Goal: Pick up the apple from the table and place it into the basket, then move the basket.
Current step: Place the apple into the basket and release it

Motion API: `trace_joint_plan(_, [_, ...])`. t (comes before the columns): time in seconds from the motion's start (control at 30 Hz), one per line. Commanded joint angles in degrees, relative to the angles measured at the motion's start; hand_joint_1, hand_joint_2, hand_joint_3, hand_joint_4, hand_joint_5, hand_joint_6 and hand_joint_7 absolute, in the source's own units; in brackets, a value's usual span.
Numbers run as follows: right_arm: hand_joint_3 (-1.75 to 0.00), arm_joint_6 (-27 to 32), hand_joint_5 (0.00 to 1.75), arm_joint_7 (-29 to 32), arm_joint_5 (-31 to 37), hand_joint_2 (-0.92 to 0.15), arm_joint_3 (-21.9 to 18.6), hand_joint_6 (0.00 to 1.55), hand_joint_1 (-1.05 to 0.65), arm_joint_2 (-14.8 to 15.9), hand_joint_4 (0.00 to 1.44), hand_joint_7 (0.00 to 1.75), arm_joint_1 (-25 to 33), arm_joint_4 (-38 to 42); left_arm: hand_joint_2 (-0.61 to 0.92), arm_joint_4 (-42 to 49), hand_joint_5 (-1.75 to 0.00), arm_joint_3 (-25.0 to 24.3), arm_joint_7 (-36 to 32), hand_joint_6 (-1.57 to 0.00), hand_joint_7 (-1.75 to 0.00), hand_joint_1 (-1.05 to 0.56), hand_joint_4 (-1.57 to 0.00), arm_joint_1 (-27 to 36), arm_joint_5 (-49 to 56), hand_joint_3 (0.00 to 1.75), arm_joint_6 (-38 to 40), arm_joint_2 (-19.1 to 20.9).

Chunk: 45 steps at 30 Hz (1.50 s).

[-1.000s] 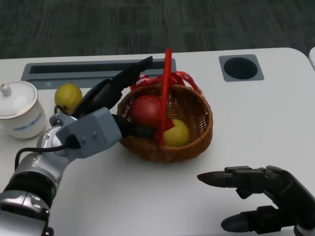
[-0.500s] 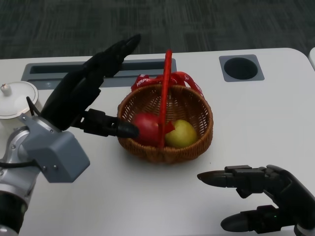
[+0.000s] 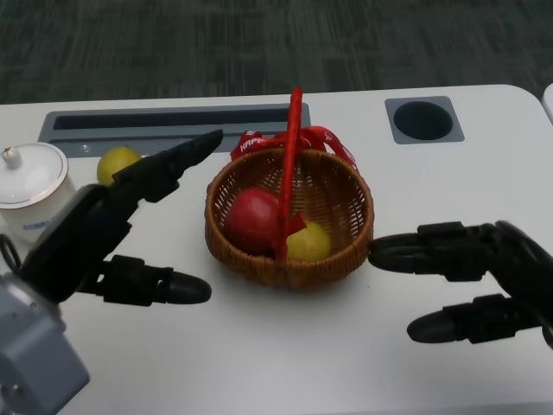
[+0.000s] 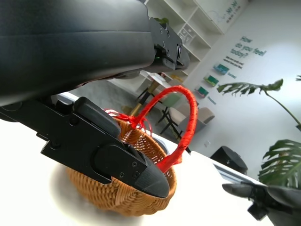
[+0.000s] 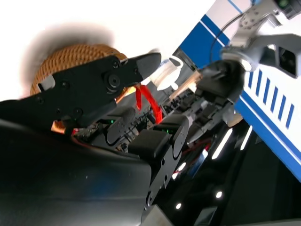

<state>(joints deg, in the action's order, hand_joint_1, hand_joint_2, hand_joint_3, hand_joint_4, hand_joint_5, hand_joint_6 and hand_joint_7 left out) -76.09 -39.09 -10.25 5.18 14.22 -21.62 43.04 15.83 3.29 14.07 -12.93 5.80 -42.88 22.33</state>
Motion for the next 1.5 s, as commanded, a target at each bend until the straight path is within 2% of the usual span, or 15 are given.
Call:
trace_joint_plan(0.03, [0.00,-1.97,0.00,1.37,2.69,-0.87,-1.11,0.63,-0.52,2.20,0.71,0.00,-4.58,3.38,0.77,-2.75,-0.06,-1.81,0.92,-0.35,-0.04,-0.68,-0.36,3.80,-2.05,0.00,-0.40,1.49])
trace_joint_plan(0.23, [-0.01,-2.69,0.00,3.43,9.19,-0.89,-0.45,0.63,-0.54,3.78,0.70,0.00,-12.17,10.58,0.76,-4.14,-0.05,-3.11,1.17,-0.43,-0.04,-0.65,-0.45,8.01,-3.75,0.00,-1.77,1.39])
trace_joint_plan(0.4, [-0.04,-1.46,0.01,6.30,16.01,-0.92,0.92,0.63,-0.60,3.38,0.70,0.00,-18.24,17.57,0.78,-5.85,-0.04,-3.44,0.80,-0.46,-0.03,-0.66,-0.47,10.02,-3.25,0.01,-1.04,0.88])
trace_joint_plan(0.5, [-0.04,0.27,0.01,10.47,21.30,-0.92,1.76,0.66,-0.63,2.84,0.72,0.01,-21.13,21.04,0.77,-6.95,-0.03,-3.62,0.48,-0.47,-0.03,-0.65,-0.48,11.09,-2.84,0.00,-0.57,0.66])
trace_joint_plan(0.63, [-0.02,2.95,0.02,19.30,30.65,-0.92,4.32,0.69,-0.66,3.17,0.76,0.02,-24.48,23.44,0.76,-8.08,-0.03,-3.83,0.27,-0.49,-0.02,-0.65,-0.49,12.21,-2.47,0.00,-0.03,0.44])
trace_joint_plan(0.77, [-0.01,6.90,0.01,29.59,41.05,-0.90,9.08,0.70,-0.68,4.17,0.77,0.01,-28.59,24.93,0.74,-9.27,-0.03,-3.87,0.35,-0.49,-0.02,-0.63,-0.50,13.21,-2.72,0.00,0.12,0.09])
trace_joint_plan(0.9, [0.00,10.60,0.01,38.67,48.37,-0.86,13.96,0.72,-0.73,4.58,0.79,0.01,-32.54,27.01,0.72,-10.59,-0.02,-3.88,0.36,-0.50,-0.01,-0.62,-0.51,14.12,-2.78,0.00,0.34,-0.24])
trace_joint_plan(1.17, [0.00,16.66,0.01,51.44,60.87,-0.87,25.84,0.72,-0.80,4.59,0.81,0.00,-39.63,29.99,0.72,-11.30,-0.03,-3.87,-0.49,-0.54,-0.02,-0.64,-0.55,15.31,-1.53,0.00,-0.32,-1.77])
trace_joint_plan(1.37, [-0.05,21.56,0.01,54.60,67.73,-0.91,34.35,0.68,-0.85,4.73,0.78,0.00,-41.84,32.61,0.71,-13.90,-0.02,-4.51,-1.13,-0.54,-0.01,-0.63,-0.55,17.39,-0.41,0.00,-0.30,-2.75])
trace_joint_plan(1.5, [-0.10,22.04,0.01,56.71,71.69,-0.92,40.20,0.68,-0.87,4.97,0.77,0.00,-41.10,33.63,0.71,-15.32,-0.02,-5.01,-1.34,-0.54,-0.01,-0.62,-0.56,18.62,-0.32,0.00,-0.25,-3.17])
